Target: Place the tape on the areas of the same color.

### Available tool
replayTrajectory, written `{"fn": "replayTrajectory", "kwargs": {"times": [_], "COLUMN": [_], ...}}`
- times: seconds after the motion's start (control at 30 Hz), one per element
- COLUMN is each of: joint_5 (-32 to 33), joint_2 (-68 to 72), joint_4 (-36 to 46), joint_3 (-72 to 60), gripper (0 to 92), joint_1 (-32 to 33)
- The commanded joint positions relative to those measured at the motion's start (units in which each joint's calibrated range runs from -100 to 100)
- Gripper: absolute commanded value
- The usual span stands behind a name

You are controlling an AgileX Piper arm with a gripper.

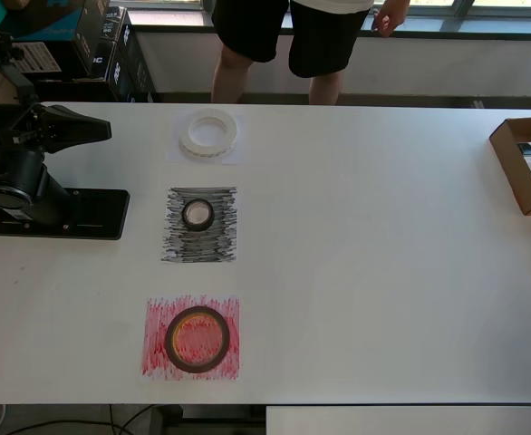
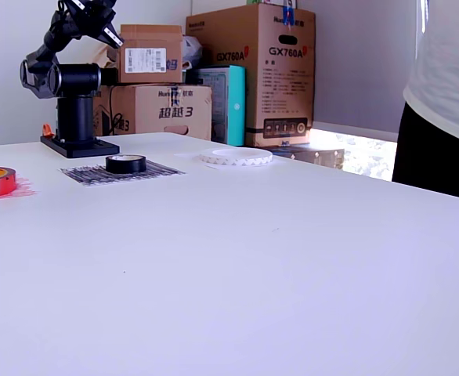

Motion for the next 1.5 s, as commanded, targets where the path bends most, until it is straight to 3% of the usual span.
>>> {"fn": "replayTrajectory", "kwargs": {"times": [0.0,0.3,1.47], "joint_5": [-0.2,-0.2,-0.2], "joint_2": [0.2,0.2,0.4], "joint_4": [-0.8,-1.0,-1.0], "joint_3": [1.2,2.8,7.0], "gripper": [0.0,0.0,0.1], "joint_1": [0.6,4.3,4.0]}}
